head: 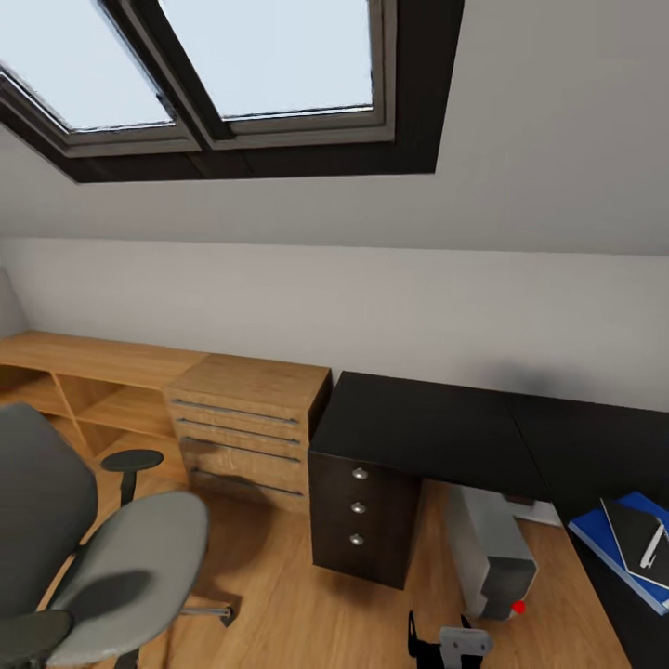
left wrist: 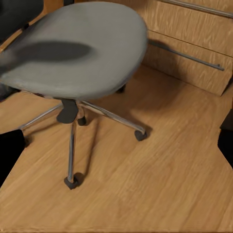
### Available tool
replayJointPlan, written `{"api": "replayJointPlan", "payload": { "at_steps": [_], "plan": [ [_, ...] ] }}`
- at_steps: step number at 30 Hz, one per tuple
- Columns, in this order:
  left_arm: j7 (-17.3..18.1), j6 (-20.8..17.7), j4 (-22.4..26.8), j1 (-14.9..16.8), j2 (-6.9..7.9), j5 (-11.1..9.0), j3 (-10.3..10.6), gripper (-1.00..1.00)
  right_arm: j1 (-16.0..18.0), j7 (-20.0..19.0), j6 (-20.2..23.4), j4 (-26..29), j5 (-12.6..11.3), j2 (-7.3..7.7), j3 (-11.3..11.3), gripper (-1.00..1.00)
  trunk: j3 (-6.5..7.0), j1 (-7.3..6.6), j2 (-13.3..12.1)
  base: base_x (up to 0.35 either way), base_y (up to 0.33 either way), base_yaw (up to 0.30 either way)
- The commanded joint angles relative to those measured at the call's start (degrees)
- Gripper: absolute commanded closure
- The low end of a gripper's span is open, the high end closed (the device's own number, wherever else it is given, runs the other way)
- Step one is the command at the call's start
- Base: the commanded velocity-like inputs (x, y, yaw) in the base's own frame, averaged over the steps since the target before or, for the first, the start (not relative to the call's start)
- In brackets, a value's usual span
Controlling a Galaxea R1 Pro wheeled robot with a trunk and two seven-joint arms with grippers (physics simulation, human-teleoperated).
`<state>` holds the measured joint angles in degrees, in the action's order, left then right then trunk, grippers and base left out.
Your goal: In the bedroom, organize the workspace by keeping the computer under the desk, ensuring the monitor is on the desk, placing the keyboard on the desk next to the monitor, placing the mouse on the desk next to the keyboard, moving the folder from the swivel chair onto the desk next to the mouse, stacking the notebook on top of the folder with the pen on top of the notebook, and positioning the swivel chair next to the desk.
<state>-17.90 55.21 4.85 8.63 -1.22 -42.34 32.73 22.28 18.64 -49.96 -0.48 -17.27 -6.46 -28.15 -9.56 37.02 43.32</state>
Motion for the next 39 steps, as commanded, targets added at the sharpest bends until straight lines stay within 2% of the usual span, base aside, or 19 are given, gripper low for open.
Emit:
{"api": "replayJointPlan", "payload": {
  "at_steps": [1,16,22,31,39],
  "plan": [
    [-0.56,0.08,-0.02,0.06,-0.01,-0.02,0.49,-1.00,0.04,0.26,-0.14,-0.05,-0.30,0.01,-0.50,-1.00,-0.09,-0.03,0.07,-0.302,0.129,0.268],
    [-0.56,0.07,-0.02,0.06,-0.01,-0.02,0.43,-1.00,0.04,0.26,-0.23,-0.20,-0.20,-0.64,-0.50,-1.00,-0.09,-0.03,0.07,-0.251,0.077,0.276],
    [-0.58,0.07,-0.09,0.06,0.10,-0.02,0.41,-1.00,0.04,0.26,-0.29,-0.69,-0.08,-0.78,-0.50,-1.00,-0.09,-0.03,0.07,-0.095,0.049,0.278],
    [-0.64,0.07,-0.11,0.05,0.08,-0.02,0.41,-1.00,-0.01,0.26,-0.23,-0.75,3.38,-0.59,-0.42,-1.00,-0.09,-0.03,0.07,-0.003,0.001,0.278],
    [-0.92,0.10,-0.17,0.07,0.00,-0.11,0.34,-1.00,-0.03,0.26,-0.22,-0.75,3.94,-0.44,-0.41,-1.00,-0.09,-0.03,0.07,0.000,0.000,0.280]
  ]
}}
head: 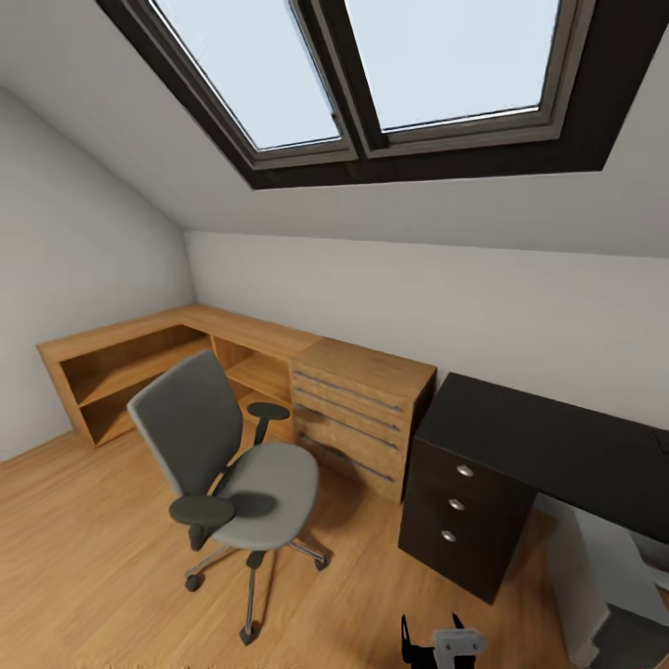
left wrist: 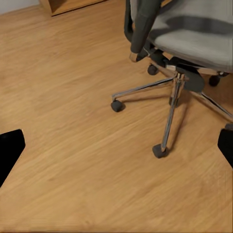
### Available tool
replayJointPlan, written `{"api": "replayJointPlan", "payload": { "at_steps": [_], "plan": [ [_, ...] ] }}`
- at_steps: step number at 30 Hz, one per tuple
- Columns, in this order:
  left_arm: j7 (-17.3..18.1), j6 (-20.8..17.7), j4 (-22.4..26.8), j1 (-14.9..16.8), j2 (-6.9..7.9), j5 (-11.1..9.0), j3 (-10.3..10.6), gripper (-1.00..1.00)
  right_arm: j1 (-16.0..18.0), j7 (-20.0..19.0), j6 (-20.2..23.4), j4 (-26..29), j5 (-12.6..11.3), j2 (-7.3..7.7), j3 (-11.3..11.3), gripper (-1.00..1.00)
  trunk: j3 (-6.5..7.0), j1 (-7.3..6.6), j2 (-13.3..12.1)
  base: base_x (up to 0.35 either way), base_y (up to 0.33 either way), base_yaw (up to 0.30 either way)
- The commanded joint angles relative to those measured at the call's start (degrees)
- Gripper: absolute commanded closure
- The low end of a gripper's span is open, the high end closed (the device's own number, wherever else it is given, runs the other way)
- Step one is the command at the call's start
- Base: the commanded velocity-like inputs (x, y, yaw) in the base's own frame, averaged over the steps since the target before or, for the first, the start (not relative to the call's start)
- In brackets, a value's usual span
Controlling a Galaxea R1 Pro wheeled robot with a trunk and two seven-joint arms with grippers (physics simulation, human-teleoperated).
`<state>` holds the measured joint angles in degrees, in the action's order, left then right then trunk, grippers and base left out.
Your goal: In the bedroom, organize the workspace by keeping the computer under the desk, ensuring the monitor is on the desk, placing the keyboard on the desk next to the monitor, placing the mouse on the desk next to the keyboard, moving the folder from the swivel chair onto the desk next to the mouse, stacking the notebook on top of the folder with the pen on top of the notebook, and positioning the swivel chair next to the desk.
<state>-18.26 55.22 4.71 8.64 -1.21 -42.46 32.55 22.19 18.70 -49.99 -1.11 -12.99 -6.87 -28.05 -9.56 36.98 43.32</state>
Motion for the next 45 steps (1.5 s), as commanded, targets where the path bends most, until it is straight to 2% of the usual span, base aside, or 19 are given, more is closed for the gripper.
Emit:
{"api": "replayJointPlan", "payload": {
  "at_steps": [1,4,8,25,29,45],
  "plan": [
    [-0.54,0.06,-0.14,0.06,0.06,-0.01,0.48,-1.00,0.08,0.19,-0.20,-0.12,-0.35,-0.02,-0.51,-1.00,-0.09,0.01,0.07,0.000,0.000,0.283],
    [-0.49,-0.26,-2.44,0.03,0.23,-0.06,0.42,-1.00,0.10,0.19,-0.20,-0.12,-0.32,0.01,-0.51,-1.00,-0.09,0.01,0.07,0.000,0.000,0.284],
    [-0.40,-0.91,-3.19,0.04,0.02,-0.02,0.48,-1.00,0.08,0.19,-0.20,-0.12,-0.36,0.02,-0.51,-1.00,-0.09,0.01,0.07,0.000,0.000,0.285],
    [-0.37,-1.52,-3.39,0.05,-0.09,0.01,0.36,-1.00,0.12,0.44,-0.28,0.02,-0.41,0.16,-0.43,-1.00,-0.09,0.01,0.07,0.000,0.000,0.285],
    [-0.37,-1.52,-3.39,0.04,-0.10,0.01,0.39,-1.00,0.12,0.46,-0.34,0.12,-0.38,0.78,-0.42,-1.00,-0.09,0.01,0.07,0.000,0.000,0.285],
    [-0.37,-1.52,-3.39,0.03,-0.10,0.01,0.39,-1.00,0.11,0.46,-0.34,0.30,-0.58,1.41,-0.35,-1.00,-0.09,0.01,0.07,0.000,0.000,0.285]
  ]
}}
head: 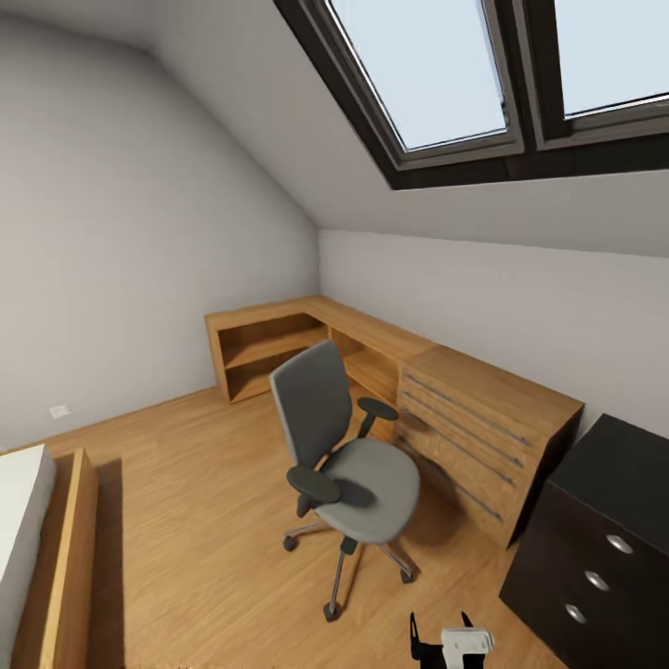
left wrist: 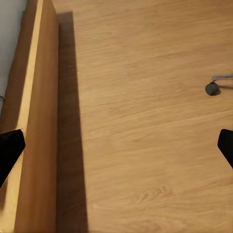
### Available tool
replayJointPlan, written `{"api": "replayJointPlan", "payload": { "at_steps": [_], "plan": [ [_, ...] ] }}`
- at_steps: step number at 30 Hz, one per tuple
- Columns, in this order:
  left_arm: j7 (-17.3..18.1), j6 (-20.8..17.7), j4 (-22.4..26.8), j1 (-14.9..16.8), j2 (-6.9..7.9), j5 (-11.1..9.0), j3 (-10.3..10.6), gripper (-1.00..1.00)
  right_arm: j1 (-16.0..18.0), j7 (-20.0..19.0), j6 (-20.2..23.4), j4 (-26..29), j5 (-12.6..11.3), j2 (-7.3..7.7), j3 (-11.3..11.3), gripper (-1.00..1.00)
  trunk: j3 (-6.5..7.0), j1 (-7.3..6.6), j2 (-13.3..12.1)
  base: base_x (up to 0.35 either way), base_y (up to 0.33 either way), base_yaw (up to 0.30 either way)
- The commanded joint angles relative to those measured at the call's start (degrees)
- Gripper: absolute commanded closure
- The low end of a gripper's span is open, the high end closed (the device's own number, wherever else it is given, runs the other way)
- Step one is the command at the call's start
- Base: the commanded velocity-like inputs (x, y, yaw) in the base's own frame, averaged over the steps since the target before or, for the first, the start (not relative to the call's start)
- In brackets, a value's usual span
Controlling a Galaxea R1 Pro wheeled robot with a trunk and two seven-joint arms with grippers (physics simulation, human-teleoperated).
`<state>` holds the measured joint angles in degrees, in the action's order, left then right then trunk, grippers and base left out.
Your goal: In the bedroom, organize the workspace by keeping the computer under the desk, ensuring the monitor is on the desk, placing the keyboard on the desk next to the monitor, placing the mouse on the desk next to the keyboard, moving the folder from the swivel chair onto the desk next to the mouse, stacking the notebook on top of the folder with the pen on top of the notebook, and positioning the swivel chair next to the desk.
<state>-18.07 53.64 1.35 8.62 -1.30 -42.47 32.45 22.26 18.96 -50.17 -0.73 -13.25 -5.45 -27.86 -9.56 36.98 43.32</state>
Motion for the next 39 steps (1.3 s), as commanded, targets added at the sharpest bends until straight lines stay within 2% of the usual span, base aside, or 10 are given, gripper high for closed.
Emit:
{"api": "replayJointPlan", "payload": {
  "at_steps": [1,3,8,35,38,39],
  "plan": [
    [-0.57,0.06,-0.03,0.06,-0.01,0.02,0.47,-1.00,0.04,0.20,-0.17,-0.07,-0.34,0.09,-0.54,-1.00,-0.09,0.01,0.07,0.000,0.000,0.285],
    [-0.57,0.06,-0.03,0.06,-0.01,0.02,0.48,-1.00,0.04,0.20,-0.19,0.02,-0.37,0.82,-0.53,-1.00,-0.09,0.01,0.07,0.000,0.000,0.285],
    [-0.57,0.06,-0.03,0.08,-0.01,0.02,0.49,-1.00,0.03,0.20,-0.19,0.11,-0.38,1.20,-0.52,-1.00,-0.09,0.01,0.07,0.000,0.000,0.285],
    [-0.77,-0.04,0.18,0.08,0.19,-0.05,0.32,-1.00,0.02,0.29,-0.36,0.03,-0.72,0.95,-0.39,-1.00,-0.09,0.01,0.07,0.000,0.000,0.285],
    [-0.71,-0.01,1.78,0.08,0.31,0.13,0.44,-1.00,0.01,0.29,-0.36,0.05,-0.72,1.01,-0.36,-1.00,-0.09,0.01,0.07,0.000,0.000,0.285],
    [-0.77,0.11,3.90,0.08,0.45,0.22,0.48,-1.00,0.00,0.29,-0.33,0.07,-0.74,0.99,-0.34,-1.00,-0.09,0.01,0.07,0.000,0.000,0.285]
  ]
}}
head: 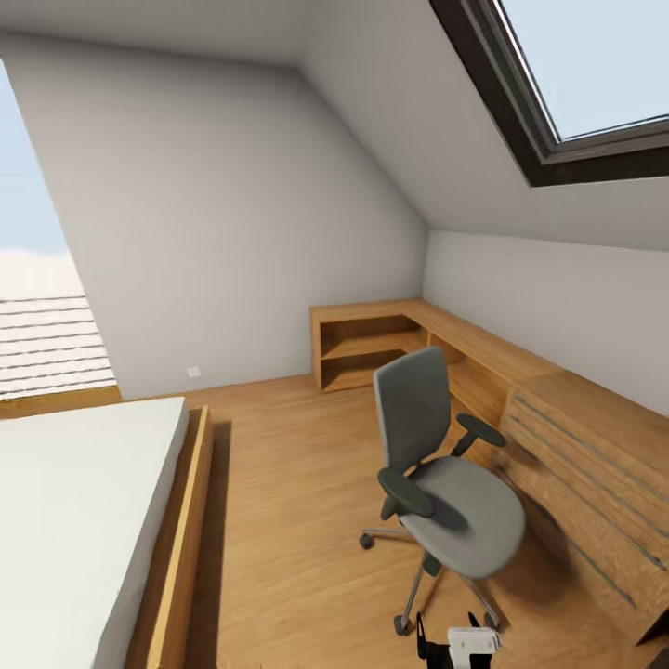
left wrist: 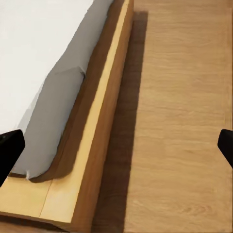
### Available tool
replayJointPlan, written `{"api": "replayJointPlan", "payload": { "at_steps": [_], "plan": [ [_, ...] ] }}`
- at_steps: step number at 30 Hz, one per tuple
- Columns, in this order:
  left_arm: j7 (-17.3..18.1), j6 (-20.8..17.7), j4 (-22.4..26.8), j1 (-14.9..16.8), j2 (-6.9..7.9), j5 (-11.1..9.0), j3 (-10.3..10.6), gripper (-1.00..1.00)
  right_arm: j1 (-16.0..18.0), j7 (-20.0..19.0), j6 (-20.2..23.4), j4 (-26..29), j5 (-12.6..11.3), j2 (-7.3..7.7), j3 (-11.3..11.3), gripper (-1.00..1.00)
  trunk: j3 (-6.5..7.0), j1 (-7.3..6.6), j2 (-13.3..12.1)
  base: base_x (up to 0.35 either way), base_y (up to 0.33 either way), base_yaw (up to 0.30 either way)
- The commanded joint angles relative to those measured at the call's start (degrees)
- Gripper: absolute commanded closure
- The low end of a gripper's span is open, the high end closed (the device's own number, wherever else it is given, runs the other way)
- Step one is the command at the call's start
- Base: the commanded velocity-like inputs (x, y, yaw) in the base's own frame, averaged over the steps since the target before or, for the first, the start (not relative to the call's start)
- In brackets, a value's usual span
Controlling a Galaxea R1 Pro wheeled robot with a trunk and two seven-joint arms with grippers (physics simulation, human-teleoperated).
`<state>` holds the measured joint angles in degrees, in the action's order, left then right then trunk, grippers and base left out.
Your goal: In the bedroom, organize the workspace by keeping the computer under the desk, ensuring the monitor is on the desk, placing the keyboard on the desk next to the monitor, placing the mouse on the desk next to the keyboard, moving the folder from the swivel chair onto the desk next to the mouse, stacking the notebook on top of the folder with the pen on top of the notebook, and positioning the swivel chair next to the desk.
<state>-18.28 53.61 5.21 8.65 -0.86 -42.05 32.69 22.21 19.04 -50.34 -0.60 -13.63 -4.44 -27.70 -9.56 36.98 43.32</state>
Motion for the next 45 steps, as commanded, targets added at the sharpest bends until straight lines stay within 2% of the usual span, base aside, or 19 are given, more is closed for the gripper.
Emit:
{"api": "replayJointPlan", "payload": {
  "at_steps": [1,2,3,4,6,8,12,16,17,18,24,34,45],
  "plan": [
    [-0.61,0.20,1.44,0.05,0.14,-0.17,0.25,-1.00,0.04,0.21,-0.15,-0.05,-0.37,-0.04,-0.51,-1.00,-0.09,0.01,0.07,0.000,0.000,0.285],
    [-0.68,0.21,4.67,0.05,0.67,-0.14,0.24,-1.00,0.04,0.24,-0.13,-0.04,-0.39,-0.11,-0.48,-1.00,-0.09,0.01,0.07,0.000,0.000,0.285],
    [-0.67,-0.07,9.56,0.05,1.98,-0.25,0.21,-1.00,0.06,0.25,-0.12,-0.03,-0.41,-0.16,-0.48,-1.00,-0.09,0.01,0.07,0.000,0.000,0.285],
    [-0.62,-0.54,11.84,0.05,2.81,-0.34,0.20,-1.00,0.05,0.26,-0.13,-0.01,-0.45,-0.18,-0.45,-1.00,-0.09,0.01,0.07,0.000,0.000,0.286],
    [-0.43,-2.38,14.19,0.05,3.74,-0.35,0.22,-1.00,0.04,0.28,-0.11,0.04,-0.93,-0.25,-0.14,-1.00,-0.09,0.01,0.07,0.000,0.000,0.287],
    [-0.34,-3.60,14.92,0.05,4.00,-0.31,0.34,-1.00,0.05,0.29,-0.13,0.05,-1.66,-0.28,0.09,-1.00,-0.09,0.01,0.07,0.000,0.000,0.288],
    [-0.33,-4.42,12.91,0.05,4.01,-0.21,0.47,-1.00,0.06,0.25,-0.19,0.07,-2.25,-0.30,0.22,-1.00,-0.09,0.01,0.07,0.000,0.000,0.288],
    [-0.30,-4.39,9.54,0.05,3.41,0.20,0.71,-1.00,0.06,0.21,-0.26,0.07,-2.49,-0.31,0.25,-1.00,-0.09,0.01,0.07,0.002,-0.002,0.288],
    [-0.29,-4.49,9.24,0.05,3.32,0.53,0.86,-1.00,0.06,0.21,-0.27,0.07,-2.51,-0.33,0.22,-1.00,-0.09,0.01,0.07,0.074,-0.043,0.288],
    [-0.30,-4.63,8.86,0.05,3.20,1.73,1.60,-1.00,0.09,0.21,-0.26,0.07,-2.53,-0.32,0.21,-1.00,-0.11,0.01,0.07,0.223,-0.117,0.225],
    [-0.38,-4.73,8.63,0.05,3.15,2.58,3.03,-1.00,0.07,-0.01,-0.27,0.05,-2.20,-0.32,0.19,-1.00,-0.14,0.01,0.07,0.250,-0.116,0.076],
    [-0.51,-4.65,8.32,0.05,3.32,2.53,3.05,-1.00,0.10,-0.11,0.02,-0.02,-2.02,-0.23,0.13,-1.00,-0.14,0.01,0.07,0.073,-0.017,0.006],
    [-0.46,-4.74,8.25,0.05,3.30,2.51,3.06,-1.00,0.07,-0.13,0.08,-0.03,-2.10,-0.66,0.01,-1.00,-0.14,0.01,0.07,0.293,0.000,0.002]
  ]
}}
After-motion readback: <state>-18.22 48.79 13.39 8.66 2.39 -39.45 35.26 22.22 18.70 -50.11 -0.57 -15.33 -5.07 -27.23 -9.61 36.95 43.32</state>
